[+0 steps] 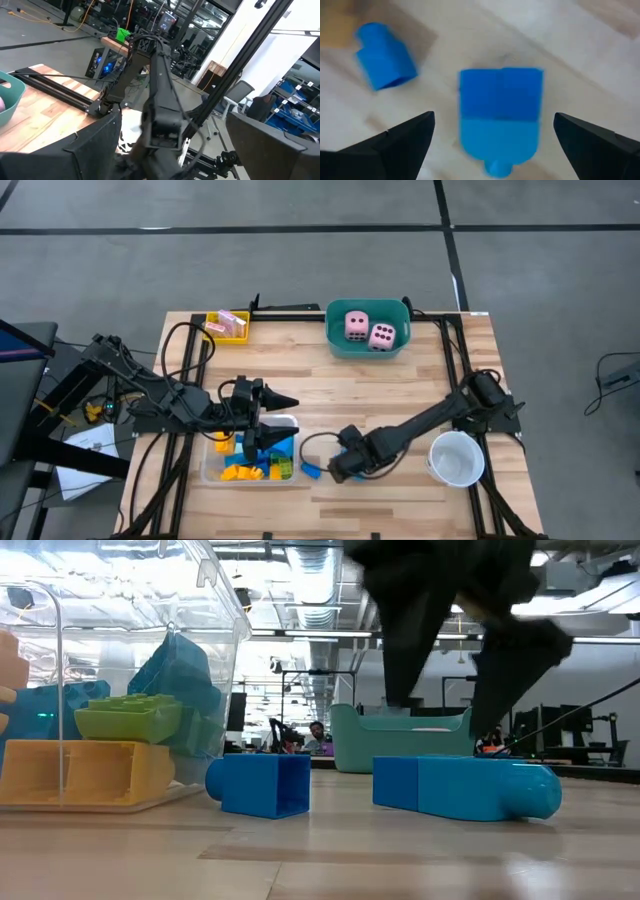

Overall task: Pick & Place Toys
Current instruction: Put the blue game pieces into the transparent bin

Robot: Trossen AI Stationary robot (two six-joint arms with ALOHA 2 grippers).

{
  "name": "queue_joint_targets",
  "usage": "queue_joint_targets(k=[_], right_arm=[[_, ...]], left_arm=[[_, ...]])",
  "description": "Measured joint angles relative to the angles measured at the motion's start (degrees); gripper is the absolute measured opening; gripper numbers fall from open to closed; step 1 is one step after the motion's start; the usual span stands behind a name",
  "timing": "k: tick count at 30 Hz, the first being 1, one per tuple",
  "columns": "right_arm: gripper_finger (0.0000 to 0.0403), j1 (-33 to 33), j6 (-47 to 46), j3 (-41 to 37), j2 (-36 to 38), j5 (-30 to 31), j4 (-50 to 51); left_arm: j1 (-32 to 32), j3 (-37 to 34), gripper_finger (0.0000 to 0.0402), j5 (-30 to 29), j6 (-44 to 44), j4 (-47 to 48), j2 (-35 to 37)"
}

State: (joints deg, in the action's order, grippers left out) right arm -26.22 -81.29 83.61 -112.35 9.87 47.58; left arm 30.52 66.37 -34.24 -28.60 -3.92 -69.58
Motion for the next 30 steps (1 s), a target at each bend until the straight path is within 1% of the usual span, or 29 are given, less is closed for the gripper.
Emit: queue_joint_targets(k=[6,10,12,14,16,19,24,30], right_arm=[[0.0400,1.05,0.57,0.14,-3.01,-2.46,0.79],[0.0400,0.71,0.47,0.20,-3.59,-2.52,0.38],[0.0400,0.94,0.43,0.31,-4.75,-2.46,-0.72],[0.0400,0.92,0.68,-0.01,-5.44,-2.37,0.66],[0.0400,0.96,0.72,0.44,-6.96,-3.06,-1.71],[0.0400,0.90,0.92,0.54,-8.77,-3.39,-0.51],[0.0400,0.77,2.25,0.41,-8.90,-3.80,-1.23],[0.0400,0.77,2.23,0.42,-8.28,-2.10,-1.35]], left_arm=[[0.00,0.00,0.0355,0.00,0.00,-0.05,0.02],[0.00,0.00,0.0355,0.00,0.02,-0.04,0.02],[0.00,0.00,0.0355,0.00,0.22,-0.02,0.02],[0.00,0.00,0.0355,0.00,0.68,-0.02,0.04],[0.00,0.00,0.0355,0.01,0.74,-0.02,0.04],[0.00,0.00,0.0355,0.00,0.83,-0.02,0.07],[0.00,-0.02,0.0355,0.02,0.82,-0.07,0.07],[0.00,-0.02,0.0355,0.02,0.85,-0.04,0.07]])
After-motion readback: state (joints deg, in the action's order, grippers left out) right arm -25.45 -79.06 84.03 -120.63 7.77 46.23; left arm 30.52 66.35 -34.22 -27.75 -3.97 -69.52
